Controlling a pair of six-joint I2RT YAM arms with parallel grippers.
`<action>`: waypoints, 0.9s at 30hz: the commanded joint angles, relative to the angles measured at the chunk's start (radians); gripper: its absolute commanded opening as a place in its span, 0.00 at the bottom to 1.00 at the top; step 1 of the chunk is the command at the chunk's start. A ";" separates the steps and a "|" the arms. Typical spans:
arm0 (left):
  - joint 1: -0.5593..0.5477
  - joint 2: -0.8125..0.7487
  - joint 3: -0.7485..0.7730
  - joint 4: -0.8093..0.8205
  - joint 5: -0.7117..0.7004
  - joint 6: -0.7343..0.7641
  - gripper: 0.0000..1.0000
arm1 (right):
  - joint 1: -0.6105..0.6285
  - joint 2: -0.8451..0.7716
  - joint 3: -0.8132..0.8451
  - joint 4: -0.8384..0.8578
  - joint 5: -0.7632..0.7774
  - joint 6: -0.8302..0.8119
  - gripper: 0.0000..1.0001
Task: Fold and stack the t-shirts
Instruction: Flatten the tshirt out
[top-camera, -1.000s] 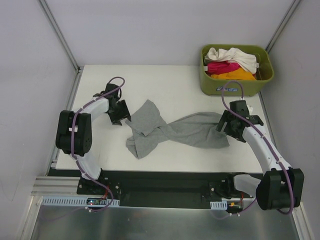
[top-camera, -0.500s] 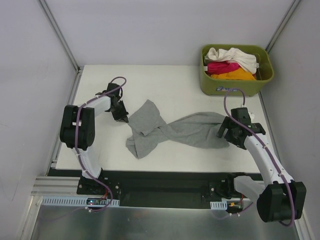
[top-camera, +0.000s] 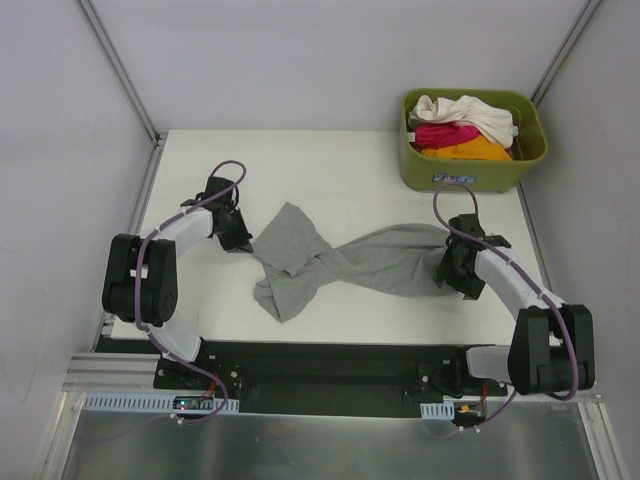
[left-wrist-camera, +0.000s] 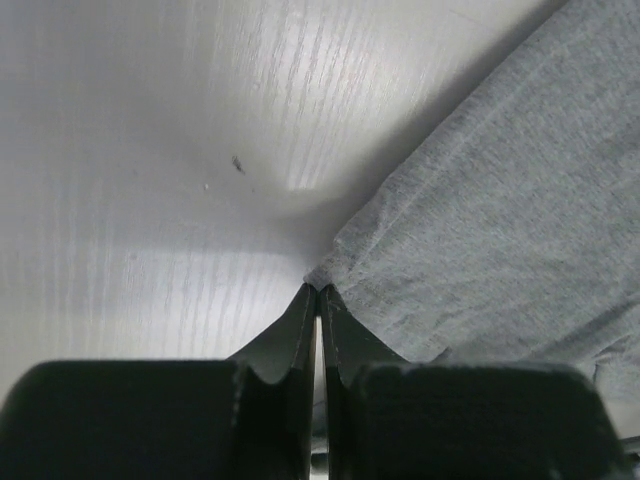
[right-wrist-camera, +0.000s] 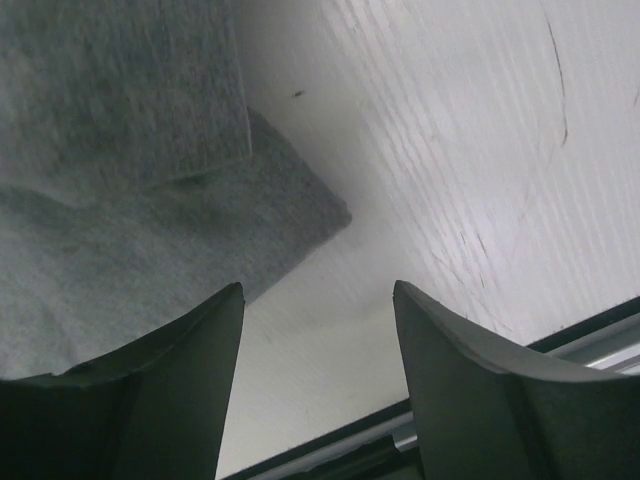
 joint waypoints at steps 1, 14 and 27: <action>-0.004 -0.107 -0.047 0.006 -0.057 -0.021 0.00 | -0.024 0.132 0.078 0.073 0.040 0.036 0.62; -0.004 -0.354 -0.090 0.003 -0.077 -0.044 0.00 | -0.015 0.229 0.121 0.164 -0.127 0.016 0.02; -0.004 -0.837 0.190 0.006 -0.109 -0.046 0.00 | 0.030 -0.397 0.521 -0.128 -0.110 -0.100 0.01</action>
